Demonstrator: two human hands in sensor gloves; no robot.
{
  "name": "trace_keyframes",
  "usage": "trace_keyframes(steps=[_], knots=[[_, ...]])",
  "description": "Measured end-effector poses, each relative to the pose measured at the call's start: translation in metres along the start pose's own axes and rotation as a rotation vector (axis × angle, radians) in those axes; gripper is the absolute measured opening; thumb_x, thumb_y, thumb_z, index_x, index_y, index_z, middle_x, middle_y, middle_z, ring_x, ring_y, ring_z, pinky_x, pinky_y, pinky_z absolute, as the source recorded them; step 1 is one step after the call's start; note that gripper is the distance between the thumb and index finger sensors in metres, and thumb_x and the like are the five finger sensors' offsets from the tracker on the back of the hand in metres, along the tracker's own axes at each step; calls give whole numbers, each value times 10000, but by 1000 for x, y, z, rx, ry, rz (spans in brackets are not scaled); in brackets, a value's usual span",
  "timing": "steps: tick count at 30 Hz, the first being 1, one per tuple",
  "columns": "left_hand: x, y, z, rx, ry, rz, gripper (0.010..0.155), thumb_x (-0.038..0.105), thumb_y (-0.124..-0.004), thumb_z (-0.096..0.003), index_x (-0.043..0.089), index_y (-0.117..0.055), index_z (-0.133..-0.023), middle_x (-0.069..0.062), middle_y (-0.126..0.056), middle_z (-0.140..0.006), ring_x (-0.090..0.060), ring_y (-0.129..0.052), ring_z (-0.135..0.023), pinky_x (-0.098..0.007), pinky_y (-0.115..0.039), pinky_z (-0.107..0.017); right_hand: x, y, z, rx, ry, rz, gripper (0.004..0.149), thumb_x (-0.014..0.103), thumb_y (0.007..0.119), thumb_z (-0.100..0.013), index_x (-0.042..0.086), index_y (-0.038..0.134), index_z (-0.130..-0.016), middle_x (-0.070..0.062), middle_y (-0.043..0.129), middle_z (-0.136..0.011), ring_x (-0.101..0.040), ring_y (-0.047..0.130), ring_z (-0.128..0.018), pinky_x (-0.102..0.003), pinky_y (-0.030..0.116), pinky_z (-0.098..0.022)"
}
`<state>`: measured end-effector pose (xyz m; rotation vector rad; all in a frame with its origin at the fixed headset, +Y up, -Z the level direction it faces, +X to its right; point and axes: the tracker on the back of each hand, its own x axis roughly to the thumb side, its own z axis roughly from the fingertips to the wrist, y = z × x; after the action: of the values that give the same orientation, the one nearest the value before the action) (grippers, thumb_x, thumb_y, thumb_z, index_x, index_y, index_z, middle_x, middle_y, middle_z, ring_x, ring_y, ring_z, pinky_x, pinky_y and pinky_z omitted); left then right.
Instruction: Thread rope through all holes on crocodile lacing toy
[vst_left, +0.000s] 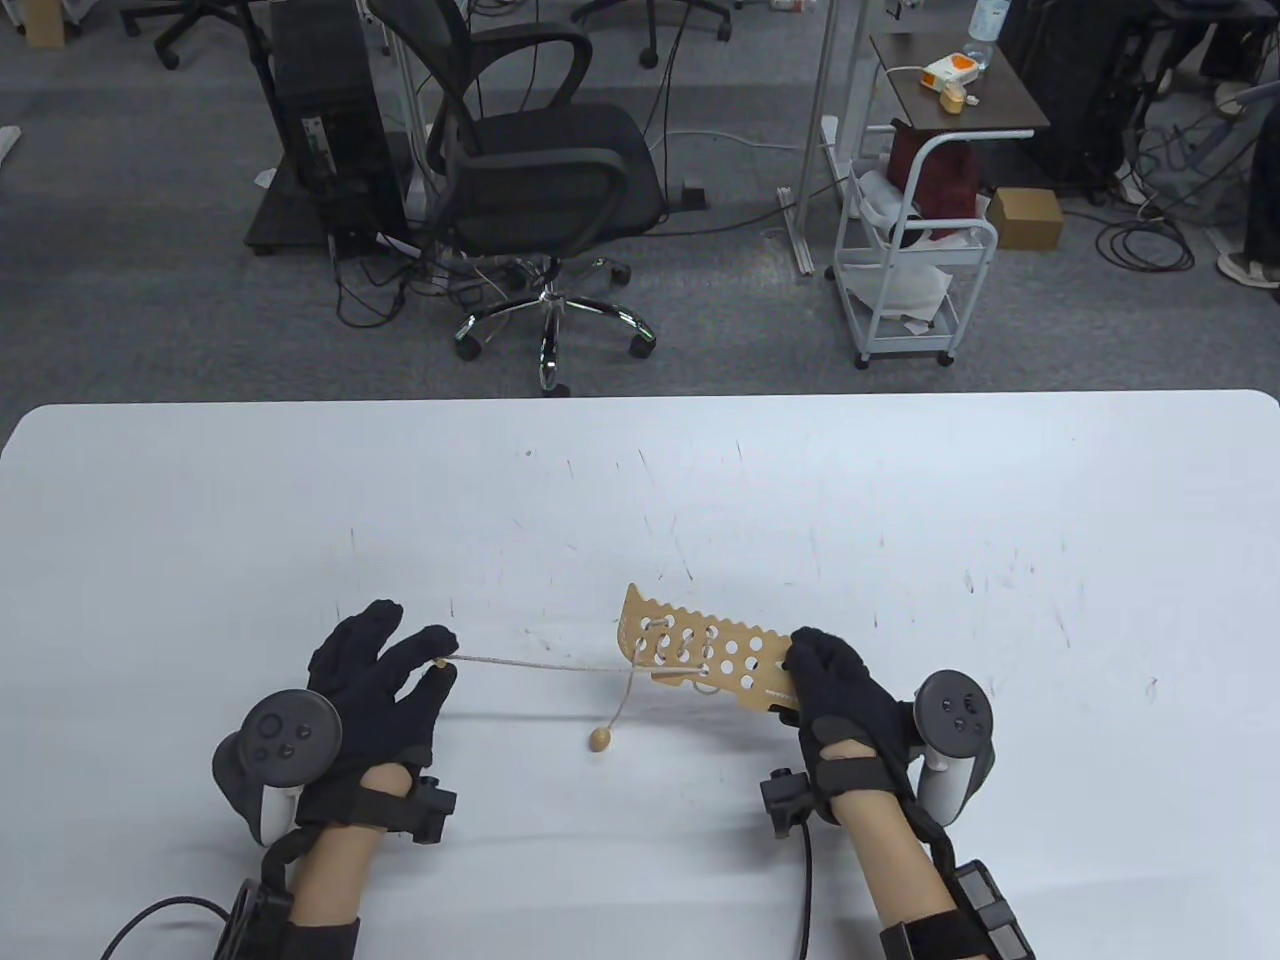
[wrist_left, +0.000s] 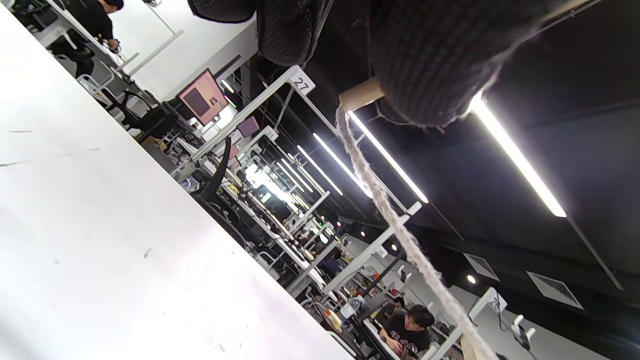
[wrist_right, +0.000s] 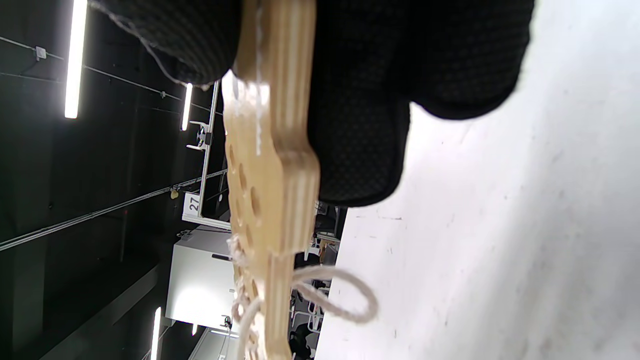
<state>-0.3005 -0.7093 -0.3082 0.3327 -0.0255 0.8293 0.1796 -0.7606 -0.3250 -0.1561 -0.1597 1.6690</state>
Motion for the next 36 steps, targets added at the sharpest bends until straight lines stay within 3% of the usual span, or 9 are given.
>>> trace_keyframes(steps=[25,32,36], knots=[[-37,30,-6,173,162,21,448,412,-847,-426,469,-841,-871,-66,-658,-1105,-399,-494,-1061,-642,-291,-768,-13,-28,-10,-143,54,7,489,363,767,-486,67,699,-869,-80,983,-693,-271,1067,-498,-431,822,-398],[-28,23,-5,127,106,25,456,387,-841,-434,419,-830,-888,-11,-889,-964,-350,-778,-953,-649,-388,-764,-9,-22,-8,-123,25,19,490,361,771,-480,61,706,-862,-84,988,-682,-271,1072,-484,-429,827,-387],[-16,11,-5,44,27,35,471,337,-836,-431,359,-825,-902,0,-936,-911,-321,-869,-883,-628,-495,-755,-5,-14,-5,-90,2,17,491,360,772,-478,58,708,-859,-86,991,-677,-272,1073,-480,-431,827,-383]])
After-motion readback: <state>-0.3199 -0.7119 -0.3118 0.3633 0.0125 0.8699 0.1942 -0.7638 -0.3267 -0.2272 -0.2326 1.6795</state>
